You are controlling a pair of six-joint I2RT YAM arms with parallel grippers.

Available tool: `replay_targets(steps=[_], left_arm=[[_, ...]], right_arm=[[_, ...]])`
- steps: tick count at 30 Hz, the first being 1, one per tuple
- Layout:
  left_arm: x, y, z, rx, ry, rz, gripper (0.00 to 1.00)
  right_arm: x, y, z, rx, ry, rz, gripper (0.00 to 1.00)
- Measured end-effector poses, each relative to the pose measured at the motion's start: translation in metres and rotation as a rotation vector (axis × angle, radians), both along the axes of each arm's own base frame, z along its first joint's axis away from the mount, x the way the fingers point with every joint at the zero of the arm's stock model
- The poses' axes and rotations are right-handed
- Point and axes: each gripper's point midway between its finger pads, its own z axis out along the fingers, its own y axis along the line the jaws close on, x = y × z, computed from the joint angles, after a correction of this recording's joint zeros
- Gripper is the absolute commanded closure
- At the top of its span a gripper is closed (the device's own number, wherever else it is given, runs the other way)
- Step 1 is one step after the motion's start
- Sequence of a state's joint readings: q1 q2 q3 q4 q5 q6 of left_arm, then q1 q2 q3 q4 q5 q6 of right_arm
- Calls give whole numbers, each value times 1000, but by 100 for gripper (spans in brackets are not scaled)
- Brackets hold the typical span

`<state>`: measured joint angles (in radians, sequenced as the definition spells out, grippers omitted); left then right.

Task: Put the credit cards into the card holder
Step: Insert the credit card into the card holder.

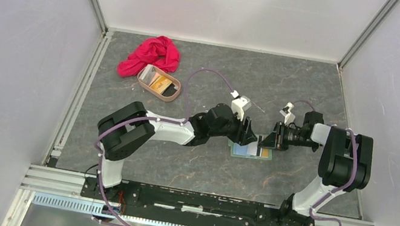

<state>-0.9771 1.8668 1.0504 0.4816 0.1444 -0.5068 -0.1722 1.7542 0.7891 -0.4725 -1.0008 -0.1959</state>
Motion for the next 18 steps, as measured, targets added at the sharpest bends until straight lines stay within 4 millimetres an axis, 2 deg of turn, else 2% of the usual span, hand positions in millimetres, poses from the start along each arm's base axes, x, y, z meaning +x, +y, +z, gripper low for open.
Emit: replay_targets(steps=[6, 11, 18], left_arm=[[-9, 5, -17, 2, 53, -3, 41], [-13, 13, -25, 21, 68, 4, 41], [-17, 32, -16, 21, 50, 43, 41]], right_arm=[[12, -8, 3, -64, -74, -13, 70], [13, -8, 2, -72, -78, -13, 71], [14, -5, 2, -77, -85, -2, 74]])
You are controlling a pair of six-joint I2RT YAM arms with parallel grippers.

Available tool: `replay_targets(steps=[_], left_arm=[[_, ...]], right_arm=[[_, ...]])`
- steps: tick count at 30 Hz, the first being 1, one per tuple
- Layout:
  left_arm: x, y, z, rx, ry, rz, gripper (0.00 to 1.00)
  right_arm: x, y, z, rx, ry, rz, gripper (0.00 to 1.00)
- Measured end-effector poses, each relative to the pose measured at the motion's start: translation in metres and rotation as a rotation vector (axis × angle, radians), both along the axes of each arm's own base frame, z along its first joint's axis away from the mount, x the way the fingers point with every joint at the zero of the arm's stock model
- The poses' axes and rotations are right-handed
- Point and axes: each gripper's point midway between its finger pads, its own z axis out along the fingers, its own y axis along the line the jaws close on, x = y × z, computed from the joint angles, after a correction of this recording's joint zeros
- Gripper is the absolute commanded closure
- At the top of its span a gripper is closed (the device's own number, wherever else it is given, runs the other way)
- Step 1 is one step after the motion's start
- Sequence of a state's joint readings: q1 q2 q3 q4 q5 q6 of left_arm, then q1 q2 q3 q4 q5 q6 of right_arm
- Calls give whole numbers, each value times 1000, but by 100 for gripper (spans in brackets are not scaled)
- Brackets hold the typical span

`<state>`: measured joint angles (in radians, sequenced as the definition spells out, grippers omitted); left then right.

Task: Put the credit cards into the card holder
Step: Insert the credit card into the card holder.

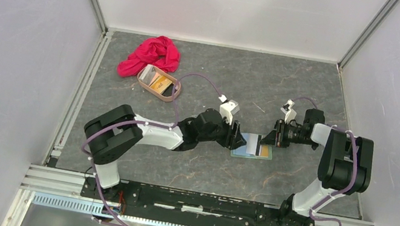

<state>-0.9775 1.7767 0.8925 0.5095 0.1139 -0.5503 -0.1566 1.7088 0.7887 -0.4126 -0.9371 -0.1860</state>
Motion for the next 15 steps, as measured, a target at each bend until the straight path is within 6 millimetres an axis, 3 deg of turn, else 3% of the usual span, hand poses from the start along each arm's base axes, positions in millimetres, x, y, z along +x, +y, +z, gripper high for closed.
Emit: replay_targets(steps=[8, 12, 15], left_arm=[[-2, 22, 2, 19, -19, 57, 39], [3, 19, 6, 31, -53, 39, 39], [17, 3, 20, 3, -78, 8, 39]], right_arm=[[2, 1, -1, -4, -4, -1, 79], [1, 1, -2, -8, 3, -6, 80], [1, 0, -2, -10, 7, -9, 81]])
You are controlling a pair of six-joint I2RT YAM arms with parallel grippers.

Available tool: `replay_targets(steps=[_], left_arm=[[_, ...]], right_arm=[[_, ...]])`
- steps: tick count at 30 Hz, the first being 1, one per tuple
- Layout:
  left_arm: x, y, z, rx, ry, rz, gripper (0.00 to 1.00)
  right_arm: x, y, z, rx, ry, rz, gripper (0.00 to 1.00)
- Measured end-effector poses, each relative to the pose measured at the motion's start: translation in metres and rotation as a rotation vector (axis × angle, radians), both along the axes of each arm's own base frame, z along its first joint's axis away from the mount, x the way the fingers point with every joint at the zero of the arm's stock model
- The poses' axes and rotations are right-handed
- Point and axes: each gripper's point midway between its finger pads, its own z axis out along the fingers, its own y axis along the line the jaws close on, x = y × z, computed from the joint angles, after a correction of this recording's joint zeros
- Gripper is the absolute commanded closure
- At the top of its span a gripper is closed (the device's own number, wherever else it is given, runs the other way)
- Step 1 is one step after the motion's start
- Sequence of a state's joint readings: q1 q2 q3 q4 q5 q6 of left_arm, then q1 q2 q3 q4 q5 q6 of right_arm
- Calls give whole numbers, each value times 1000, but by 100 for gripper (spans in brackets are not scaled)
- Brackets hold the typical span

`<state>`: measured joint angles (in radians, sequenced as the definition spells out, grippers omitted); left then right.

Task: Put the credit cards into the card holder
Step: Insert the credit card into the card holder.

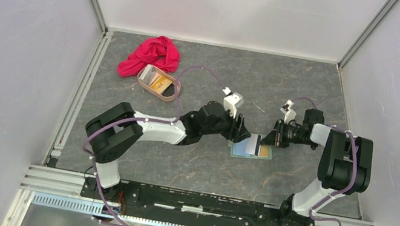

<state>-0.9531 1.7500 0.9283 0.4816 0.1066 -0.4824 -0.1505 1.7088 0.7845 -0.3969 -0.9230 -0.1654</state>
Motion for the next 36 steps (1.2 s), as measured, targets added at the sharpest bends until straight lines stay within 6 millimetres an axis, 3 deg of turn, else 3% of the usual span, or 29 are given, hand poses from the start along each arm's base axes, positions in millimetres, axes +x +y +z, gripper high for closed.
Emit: replay_targets(steps=[6, 13, 20, 29, 36], left_arm=[[35, -28, 7, -38, -8, -26, 45], [47, -63, -27, -25, 46, -93, 53], [46, -76, -56, -5, 100, -141, 54], [55, -64, -52, 14, 97, -104, 52], [60, -24, -10, 39, 10, -14, 51]], right_arm=[[-1, 0, -1, -1, 5, -3, 84], [-2, 0, -1, -2, 12, -2, 84], [-5, 0, -2, -5, 22, 3, 85], [-9, -2, -2, -21, 23, -3, 86], [-9, -2, -2, -22, 26, -5, 86]])
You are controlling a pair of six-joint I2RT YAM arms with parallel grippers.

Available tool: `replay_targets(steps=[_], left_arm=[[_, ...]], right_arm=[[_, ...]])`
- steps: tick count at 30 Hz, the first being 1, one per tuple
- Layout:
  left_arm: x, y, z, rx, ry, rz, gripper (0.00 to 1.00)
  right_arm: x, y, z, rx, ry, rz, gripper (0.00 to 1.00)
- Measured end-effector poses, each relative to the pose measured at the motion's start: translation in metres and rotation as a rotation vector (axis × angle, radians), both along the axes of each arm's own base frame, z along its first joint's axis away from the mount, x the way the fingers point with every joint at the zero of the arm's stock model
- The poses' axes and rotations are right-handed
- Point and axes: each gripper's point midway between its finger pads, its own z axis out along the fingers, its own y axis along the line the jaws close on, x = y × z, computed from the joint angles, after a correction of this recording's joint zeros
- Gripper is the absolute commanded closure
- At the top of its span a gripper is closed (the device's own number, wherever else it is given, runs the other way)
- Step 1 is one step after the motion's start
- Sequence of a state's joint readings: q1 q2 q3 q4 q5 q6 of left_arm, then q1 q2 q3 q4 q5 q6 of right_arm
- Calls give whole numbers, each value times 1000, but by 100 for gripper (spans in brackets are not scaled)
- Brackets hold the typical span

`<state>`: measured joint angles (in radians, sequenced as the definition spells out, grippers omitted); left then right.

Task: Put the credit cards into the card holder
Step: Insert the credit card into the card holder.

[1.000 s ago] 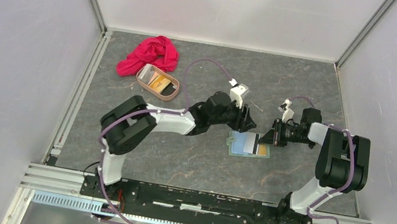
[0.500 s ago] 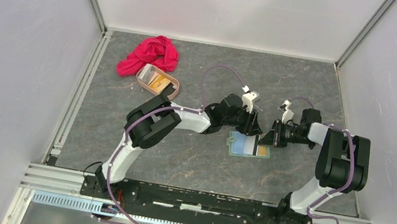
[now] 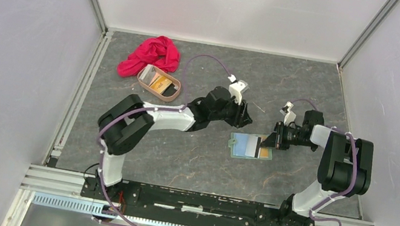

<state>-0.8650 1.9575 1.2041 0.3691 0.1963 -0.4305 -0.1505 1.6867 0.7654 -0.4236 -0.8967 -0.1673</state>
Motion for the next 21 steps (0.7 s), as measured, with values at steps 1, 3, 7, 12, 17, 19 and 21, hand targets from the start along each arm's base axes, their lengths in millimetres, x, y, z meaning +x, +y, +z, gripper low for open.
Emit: replay_targets(steps=[1, 3, 7, 12, 17, 19, 21], left_arm=[[-1, 6, 7, -3, -14, 12, 51], [-6, 16, 16, -11, -31, 27, 51], [-19, 33, 14, -11, -35, 37, 51], [-35, 50, -14, 33, -4, 41, 49], [-31, 33, -4, -17, -24, -3, 53], [-24, 18, 2, -46, -36, -26, 53], [-18, 7, 5, -67, -48, -37, 53]], right_arm=[[0, 0, 0, 0, 2, -2, 86], [0, 1, 0, 0, 4, 0, 86], [-1, 2, 0, -2, 5, 4, 85], [-1, 5, 0, -2, 7, 10, 84], [-1, 5, 0, -2, 7, 10, 83], [-1, 5, 0, -1, 8, 10, 83], [-1, 5, 0, -1, 7, 10, 83]])
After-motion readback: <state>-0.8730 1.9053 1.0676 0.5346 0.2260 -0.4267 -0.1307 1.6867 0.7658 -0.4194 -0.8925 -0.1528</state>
